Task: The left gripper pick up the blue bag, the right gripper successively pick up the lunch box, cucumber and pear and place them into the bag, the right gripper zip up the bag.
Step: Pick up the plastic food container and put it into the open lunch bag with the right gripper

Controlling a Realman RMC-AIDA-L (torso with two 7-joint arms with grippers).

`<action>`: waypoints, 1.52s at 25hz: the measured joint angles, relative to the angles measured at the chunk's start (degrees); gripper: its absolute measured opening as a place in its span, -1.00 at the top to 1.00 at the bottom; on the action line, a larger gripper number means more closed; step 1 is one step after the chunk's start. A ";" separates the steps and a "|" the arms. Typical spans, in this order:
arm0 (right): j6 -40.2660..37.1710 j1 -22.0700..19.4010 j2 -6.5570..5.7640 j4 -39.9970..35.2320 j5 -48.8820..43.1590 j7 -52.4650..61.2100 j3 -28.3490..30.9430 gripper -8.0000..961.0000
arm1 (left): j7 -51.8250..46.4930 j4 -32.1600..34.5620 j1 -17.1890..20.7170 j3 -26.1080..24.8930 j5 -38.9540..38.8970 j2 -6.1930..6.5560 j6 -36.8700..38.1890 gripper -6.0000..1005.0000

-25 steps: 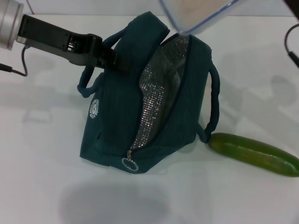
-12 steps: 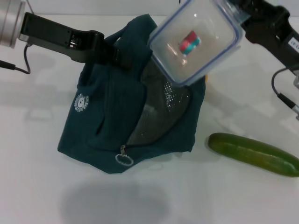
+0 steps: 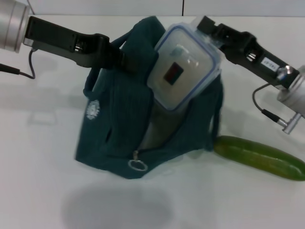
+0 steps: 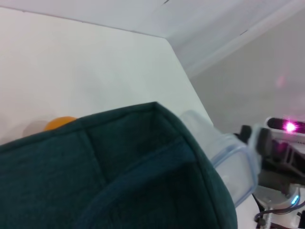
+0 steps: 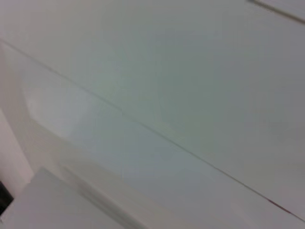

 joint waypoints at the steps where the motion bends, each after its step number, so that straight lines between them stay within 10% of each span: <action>1: 0.30 0.29 0.00 -0.05 0.00 -0.37 -0.15 0.76 | 0.00 -0.01 0.00 -0.01 -0.18 0.00 0.00 0.90; 38: 10.35 1.40 0.00 -3.09 0.47 -2.42 -4.12 0.65 | 0.76 -3.54 -0.54 0.30 -2.41 0.05 0.03 0.90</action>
